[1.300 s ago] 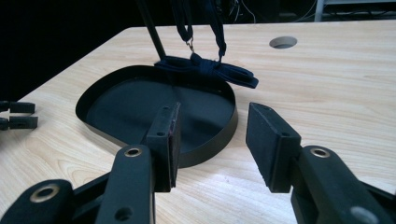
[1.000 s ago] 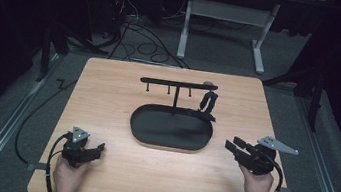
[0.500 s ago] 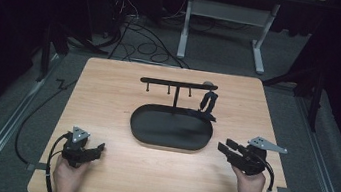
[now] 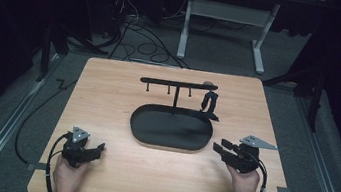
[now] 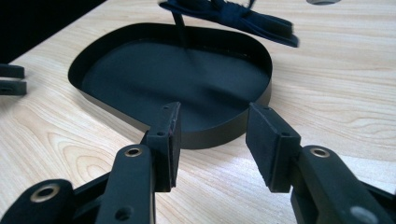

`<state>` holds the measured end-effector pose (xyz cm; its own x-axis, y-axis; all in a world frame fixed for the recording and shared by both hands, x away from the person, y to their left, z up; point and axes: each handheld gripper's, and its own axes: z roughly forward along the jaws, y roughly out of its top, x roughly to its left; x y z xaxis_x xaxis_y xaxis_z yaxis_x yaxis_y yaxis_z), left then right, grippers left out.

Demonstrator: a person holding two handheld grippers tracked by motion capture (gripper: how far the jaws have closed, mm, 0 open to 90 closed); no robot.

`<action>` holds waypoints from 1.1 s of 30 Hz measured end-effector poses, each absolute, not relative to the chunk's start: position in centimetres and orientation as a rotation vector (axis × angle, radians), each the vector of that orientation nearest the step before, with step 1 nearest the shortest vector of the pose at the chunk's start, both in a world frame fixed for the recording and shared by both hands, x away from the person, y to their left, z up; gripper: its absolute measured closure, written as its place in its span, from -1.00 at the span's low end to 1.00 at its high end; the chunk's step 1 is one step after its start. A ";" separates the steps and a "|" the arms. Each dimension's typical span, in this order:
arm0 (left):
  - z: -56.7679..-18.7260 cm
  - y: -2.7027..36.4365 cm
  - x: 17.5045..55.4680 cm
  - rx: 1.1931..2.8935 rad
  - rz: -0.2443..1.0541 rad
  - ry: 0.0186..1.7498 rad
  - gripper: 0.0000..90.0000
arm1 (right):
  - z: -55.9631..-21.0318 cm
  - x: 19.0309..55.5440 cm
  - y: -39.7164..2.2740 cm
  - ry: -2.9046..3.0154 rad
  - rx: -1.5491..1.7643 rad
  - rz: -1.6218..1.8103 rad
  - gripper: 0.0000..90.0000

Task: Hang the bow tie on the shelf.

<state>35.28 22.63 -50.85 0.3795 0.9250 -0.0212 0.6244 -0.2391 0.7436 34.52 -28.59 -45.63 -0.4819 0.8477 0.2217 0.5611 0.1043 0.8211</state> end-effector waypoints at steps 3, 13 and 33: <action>-50.8 22.6 35.3 1.965 0.568 1.331 -0.39 | -45.9 34.7 -28.4 2.088 1.393 1.309 0.27; -50.8 22.6 35.3 1.964 0.569 1.331 -0.39 | -46.9 35.0 -28.2 2.109 1.413 1.242 0.27; -50.8 22.6 35.3 1.965 0.568 1.331 -0.39 | -48.6 35.5 -28.1 2.130 1.428 1.133 0.26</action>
<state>35.28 22.63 -50.85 0.3795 0.9249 -0.0211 0.6244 -0.2393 0.7436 35.53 -28.07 -48.64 -0.4393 0.8861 0.1478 0.6179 0.1785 0.7658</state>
